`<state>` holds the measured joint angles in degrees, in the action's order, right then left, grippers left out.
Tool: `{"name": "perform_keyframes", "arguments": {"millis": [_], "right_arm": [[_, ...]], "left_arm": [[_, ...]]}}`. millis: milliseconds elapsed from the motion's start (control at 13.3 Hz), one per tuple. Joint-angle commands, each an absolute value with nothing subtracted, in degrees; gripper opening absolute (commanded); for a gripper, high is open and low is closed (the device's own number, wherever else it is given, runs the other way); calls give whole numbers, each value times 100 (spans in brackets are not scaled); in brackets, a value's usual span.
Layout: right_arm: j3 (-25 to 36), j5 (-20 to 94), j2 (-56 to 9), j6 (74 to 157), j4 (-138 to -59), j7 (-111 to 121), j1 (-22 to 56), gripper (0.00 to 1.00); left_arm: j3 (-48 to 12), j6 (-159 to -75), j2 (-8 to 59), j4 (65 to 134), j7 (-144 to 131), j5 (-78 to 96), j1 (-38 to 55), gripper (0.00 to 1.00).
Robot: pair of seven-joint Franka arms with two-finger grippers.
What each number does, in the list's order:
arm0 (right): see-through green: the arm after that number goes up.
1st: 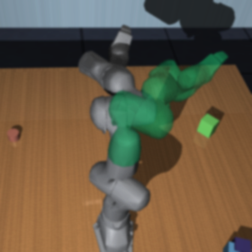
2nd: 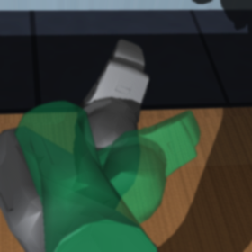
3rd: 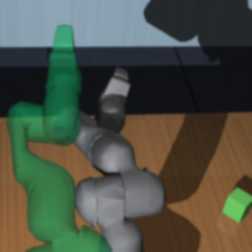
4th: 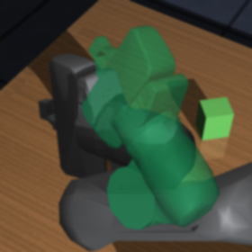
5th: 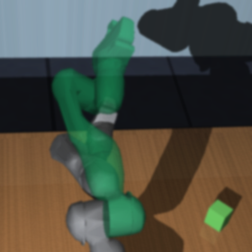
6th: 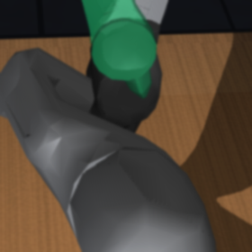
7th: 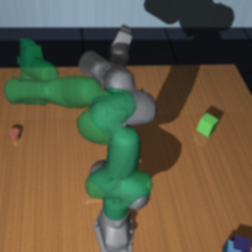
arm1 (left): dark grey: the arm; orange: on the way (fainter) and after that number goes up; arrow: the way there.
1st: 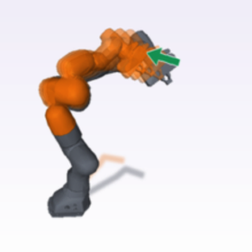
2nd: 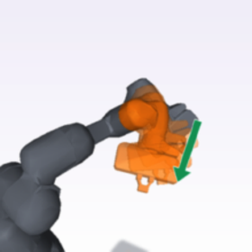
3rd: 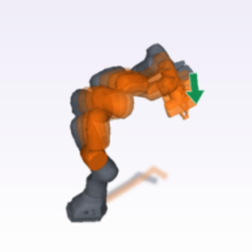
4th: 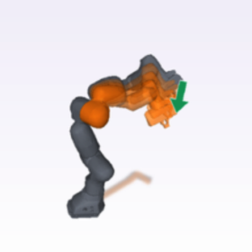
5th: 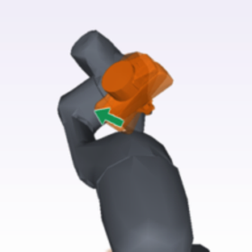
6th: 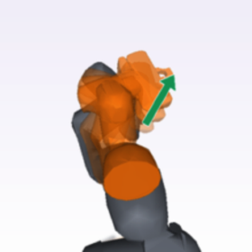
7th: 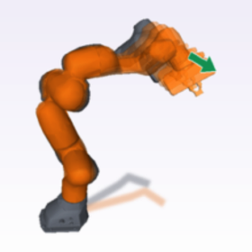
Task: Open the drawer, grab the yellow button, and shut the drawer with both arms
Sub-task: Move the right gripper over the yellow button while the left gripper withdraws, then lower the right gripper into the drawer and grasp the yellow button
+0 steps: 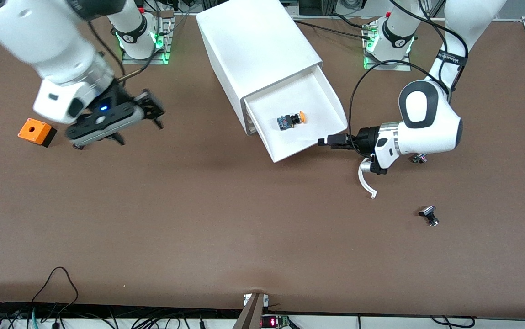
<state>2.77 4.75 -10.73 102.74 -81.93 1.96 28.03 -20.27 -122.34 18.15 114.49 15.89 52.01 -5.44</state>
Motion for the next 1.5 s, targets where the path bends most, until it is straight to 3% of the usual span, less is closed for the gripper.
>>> {"name": "perform_keyframes", "arguments": {"millis": [0,225,676,826,1427], "right_arm": [[316,536,-1300,10222,-7937,420,3110,100],[316,562,-1511,10257,-7928,1430,3357,100],[316,527,-2336,10494,-7271,3143,4244,100],[316,536,-2723,10468,-6814,3820,4324,100],[325,133,-3708,10818,-5897,4383,4983,100]], "left_arm": [[-2030,-12156,1653,10804,1442,3812,-825,100],[-2030,-12051,1364,10451,1450,2630,-1027,100],[-1926,-10893,344,10206,1380,1444,-1767,100],[-1785,-9988,369,9627,1205,1109,-1801,100],[-2021,-9352,299,9229,45,-174,-1758,100]]}}
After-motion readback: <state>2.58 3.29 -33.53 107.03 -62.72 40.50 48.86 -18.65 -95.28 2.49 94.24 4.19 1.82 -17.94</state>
